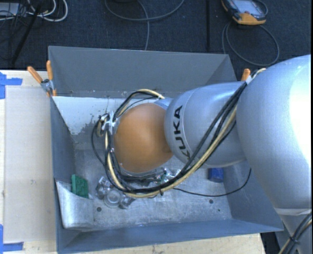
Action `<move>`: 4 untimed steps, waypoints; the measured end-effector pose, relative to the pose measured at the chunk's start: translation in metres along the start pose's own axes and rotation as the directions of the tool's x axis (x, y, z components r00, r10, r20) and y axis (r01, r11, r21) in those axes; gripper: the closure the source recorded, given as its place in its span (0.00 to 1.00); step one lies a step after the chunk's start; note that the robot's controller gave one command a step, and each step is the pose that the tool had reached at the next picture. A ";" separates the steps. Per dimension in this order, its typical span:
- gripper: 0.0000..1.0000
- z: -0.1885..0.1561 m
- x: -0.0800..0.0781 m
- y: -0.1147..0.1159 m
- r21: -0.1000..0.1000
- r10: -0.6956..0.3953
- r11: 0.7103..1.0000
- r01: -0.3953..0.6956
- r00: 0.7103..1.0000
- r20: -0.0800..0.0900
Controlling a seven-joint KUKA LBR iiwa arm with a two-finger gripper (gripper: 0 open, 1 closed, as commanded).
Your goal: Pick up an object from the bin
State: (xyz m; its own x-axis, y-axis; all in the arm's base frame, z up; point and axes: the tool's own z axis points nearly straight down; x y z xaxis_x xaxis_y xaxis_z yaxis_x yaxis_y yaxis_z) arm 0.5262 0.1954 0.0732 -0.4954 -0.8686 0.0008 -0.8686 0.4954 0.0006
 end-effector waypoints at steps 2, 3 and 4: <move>1.00 -0.041 -0.001 0.000 0.001 0.014 1.000 -0.014 1.000 0.003; 1.00 -0.103 -0.003 0.000 0.004 0.020 1.000 -0.020 1.000 0.006; 1.00 -0.126 -0.004 0.000 0.002 0.027 1.000 -0.027 1.000 0.004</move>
Offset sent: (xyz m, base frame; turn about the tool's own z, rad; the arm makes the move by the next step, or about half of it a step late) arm 0.0000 0.0000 0.0090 0.0000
